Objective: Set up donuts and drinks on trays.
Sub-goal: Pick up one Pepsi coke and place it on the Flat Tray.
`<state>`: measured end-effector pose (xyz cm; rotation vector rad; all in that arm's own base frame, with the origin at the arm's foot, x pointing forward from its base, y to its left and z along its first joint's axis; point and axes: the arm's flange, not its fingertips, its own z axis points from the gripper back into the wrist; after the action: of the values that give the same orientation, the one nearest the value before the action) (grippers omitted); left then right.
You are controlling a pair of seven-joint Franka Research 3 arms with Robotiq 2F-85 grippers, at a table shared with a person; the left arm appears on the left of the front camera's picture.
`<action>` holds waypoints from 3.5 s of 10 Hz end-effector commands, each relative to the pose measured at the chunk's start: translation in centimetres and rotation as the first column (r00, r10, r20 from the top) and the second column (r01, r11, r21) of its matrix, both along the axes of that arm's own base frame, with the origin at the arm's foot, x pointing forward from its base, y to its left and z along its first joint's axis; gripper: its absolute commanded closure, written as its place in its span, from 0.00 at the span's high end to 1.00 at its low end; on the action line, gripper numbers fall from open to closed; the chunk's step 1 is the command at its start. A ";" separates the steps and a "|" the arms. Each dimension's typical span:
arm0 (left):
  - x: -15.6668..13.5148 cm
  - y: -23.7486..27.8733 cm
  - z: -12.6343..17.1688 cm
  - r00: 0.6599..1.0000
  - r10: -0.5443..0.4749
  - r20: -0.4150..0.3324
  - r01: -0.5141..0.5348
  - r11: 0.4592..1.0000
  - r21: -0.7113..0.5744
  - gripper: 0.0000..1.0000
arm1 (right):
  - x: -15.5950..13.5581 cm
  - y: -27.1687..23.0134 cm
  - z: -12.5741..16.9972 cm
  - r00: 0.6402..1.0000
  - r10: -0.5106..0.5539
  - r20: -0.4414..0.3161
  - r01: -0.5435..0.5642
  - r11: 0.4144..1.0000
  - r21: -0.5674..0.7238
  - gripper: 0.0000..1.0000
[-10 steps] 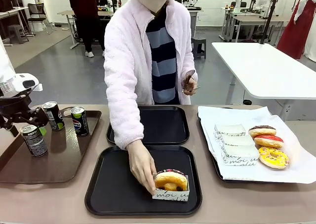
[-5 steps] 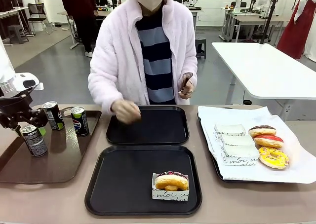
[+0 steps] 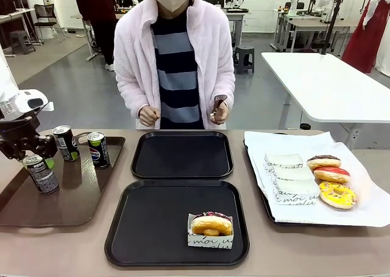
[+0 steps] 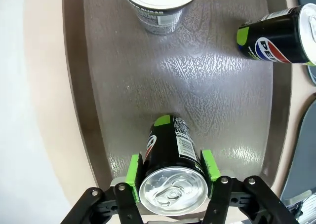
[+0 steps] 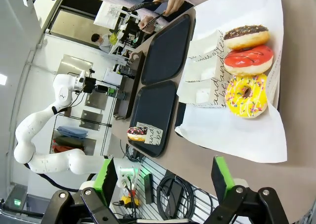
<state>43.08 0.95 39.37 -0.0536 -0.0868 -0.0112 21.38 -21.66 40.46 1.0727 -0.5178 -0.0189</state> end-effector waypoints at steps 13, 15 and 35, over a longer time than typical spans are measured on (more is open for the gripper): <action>-9.6 -4.0 13.0 0.995 -0.086 0.043 0.085 0.996 0.033 0.40 | -0.1 0.2 -0.1 1.000 0.001 0.013 -0.001 1.000 0.008 1.00; -9.6 -5.9 12.2 0.991 -0.128 0.043 0.127 0.992 0.027 0.58 | -0.1 0.2 -0.1 1.000 0.001 0.013 -0.001 1.000 0.008 1.00; -9.4 -33.5 0.4 0.890 -0.455 0.026 0.454 0.890 0.032 1.00 | -0.1 0.2 -0.1 1.000 0.001 0.013 -0.001 1.000 0.008 1.00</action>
<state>33.97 -32.33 39.49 -0.0680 -0.0739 -0.4945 21.31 -21.68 40.48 1.0710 -0.5171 -0.0210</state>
